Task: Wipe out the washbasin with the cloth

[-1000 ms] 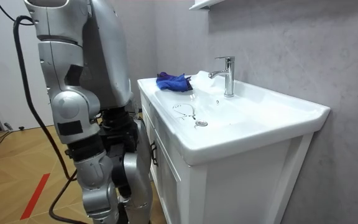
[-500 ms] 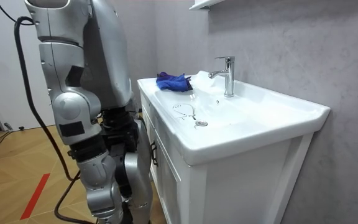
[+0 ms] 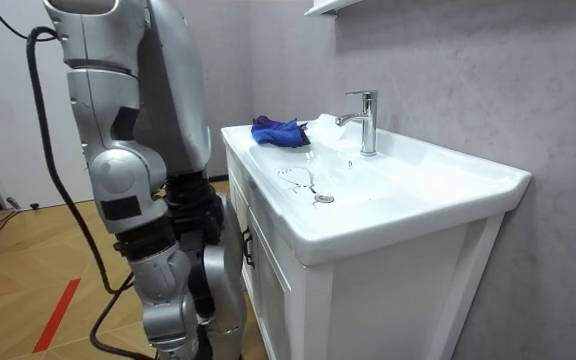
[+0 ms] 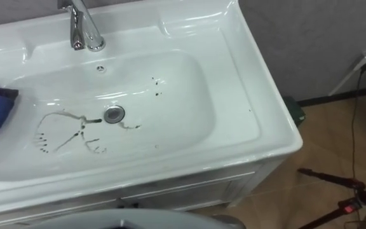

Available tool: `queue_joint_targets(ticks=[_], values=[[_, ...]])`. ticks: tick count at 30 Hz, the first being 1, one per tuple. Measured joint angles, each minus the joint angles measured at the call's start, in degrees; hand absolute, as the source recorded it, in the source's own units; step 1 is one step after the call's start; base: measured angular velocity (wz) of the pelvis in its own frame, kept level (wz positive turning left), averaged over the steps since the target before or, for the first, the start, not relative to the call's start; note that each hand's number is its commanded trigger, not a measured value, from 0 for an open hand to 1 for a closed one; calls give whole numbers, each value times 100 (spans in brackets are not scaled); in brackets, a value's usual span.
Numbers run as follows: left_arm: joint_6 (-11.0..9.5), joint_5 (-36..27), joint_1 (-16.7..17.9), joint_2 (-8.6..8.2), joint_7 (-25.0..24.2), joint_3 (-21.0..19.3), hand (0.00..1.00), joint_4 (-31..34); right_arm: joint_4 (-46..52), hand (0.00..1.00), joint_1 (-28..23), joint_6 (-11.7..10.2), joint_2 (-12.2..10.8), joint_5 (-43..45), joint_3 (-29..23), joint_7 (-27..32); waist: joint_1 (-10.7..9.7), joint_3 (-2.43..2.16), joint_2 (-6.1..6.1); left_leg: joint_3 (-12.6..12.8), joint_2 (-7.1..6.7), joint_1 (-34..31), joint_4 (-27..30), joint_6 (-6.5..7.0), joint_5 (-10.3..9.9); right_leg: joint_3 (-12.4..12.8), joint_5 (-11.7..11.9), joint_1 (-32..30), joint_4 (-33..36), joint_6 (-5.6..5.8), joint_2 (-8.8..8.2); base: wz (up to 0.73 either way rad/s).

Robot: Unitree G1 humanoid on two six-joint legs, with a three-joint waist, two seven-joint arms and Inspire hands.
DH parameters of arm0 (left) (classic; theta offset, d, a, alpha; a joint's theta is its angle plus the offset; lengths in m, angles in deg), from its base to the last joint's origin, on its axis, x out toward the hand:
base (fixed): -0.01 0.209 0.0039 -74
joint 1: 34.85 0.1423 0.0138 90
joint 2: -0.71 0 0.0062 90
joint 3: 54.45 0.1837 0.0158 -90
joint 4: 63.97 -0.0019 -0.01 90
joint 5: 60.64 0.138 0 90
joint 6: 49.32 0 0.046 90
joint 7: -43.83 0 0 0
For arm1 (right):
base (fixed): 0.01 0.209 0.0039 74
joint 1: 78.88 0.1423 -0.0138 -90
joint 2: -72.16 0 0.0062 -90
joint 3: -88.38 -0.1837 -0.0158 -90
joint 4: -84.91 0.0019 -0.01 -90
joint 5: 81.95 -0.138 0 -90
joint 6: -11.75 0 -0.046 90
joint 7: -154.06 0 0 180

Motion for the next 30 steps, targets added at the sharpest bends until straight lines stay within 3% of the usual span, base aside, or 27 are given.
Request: queue_joint_targets(ticks=[3, 8, 10, 11, 17, 20, 23, 25, 27, 30], values=[[-110, -290, 53, -1, 273, -321, 0, 0, 18, 0, -13, -5, 2, -21, -2, 11, 106, 2, 0, -24, -9, 15, -4, 0, 0, -68, -13, 41, -6, 5, -15, 9], [-158, -509, 85, 33, 828, -1027, 0, -2, -31, 0, -16, -62, 81, -54, -225, 6, 202, -8, 33, -302, -77, -54, 1, 9, 2, -212, -30, 56, -22, 27, -40, 19], [-269, -831, 127, 154, 1138, -1252, 0, -54, -41, 0, -91, -76, 140, -64, -427, 5, 316, -18, 67, -323, -82, -34, 11, 9, 2, -266, -29, 154, -86, 30, -40, 12], [-288, -921, 162, 185, 1209, -1298, 0, -63, -41, 0, -95, -71, 152, -71, -483, 5, 330, -37, 100, -334, -84, -31, 13, 10, 2, -285, -29, 174, -99, 30, -41, 8], [-408, -1355, 309, 305, 1945, -1902, 0, -60, 14, 0, -102, -126, 201, -232, -683, 83, 442, -27, 306, -440, -105, -41, 7, 10, 2, -384, -46, 173, -98, 38, -52, 9], [-586, -1397, 352, 350, 2399, -2127, 0, 166, 22, 0, -114, -293, 211, -353, -694, 189, 464, -31, 378, -492, -112, -58, 13, 11, 7, -404, -66, 175, -91, 38, -48, 10], [-715, -1390, 275, 602, 2938, -2618, 0, 477, 34, 0, -125, -347, 295, -460, -976, 251, 584, -37, 412, -531, -115, -75, 19, 8, 8, -410, -82, 169, -90, 26, -40, 3], [-1026, -1381, 237, 762, 3430, -2907, 0, 983, 40, 0, -137, -451, 381, -449, -1027, 286, 643, -38, 409, -630, -177, -110, 13, 3, 13, -453, -100, 147, -89, 37, -47, 11], [-1278, -1389, 247, 774, 3811, -2986, 0, 1471, 94, 0, -170, -552, 435, -463, -1020, 295, 732, -44, 403, -628, -188, -128, 0, 8, 21, -456, -107, 112, -70, 45, -62, 4], [-1483, -1396, 287, 784, 4338, -2992, 0, 1969, 205, 0, -248, -681, 428, -476, -1006, 324, 821, -72, 393, -631, -190, -130, -7, 8, 21, -443, -112, 105, -85, 56, -68, 0]])
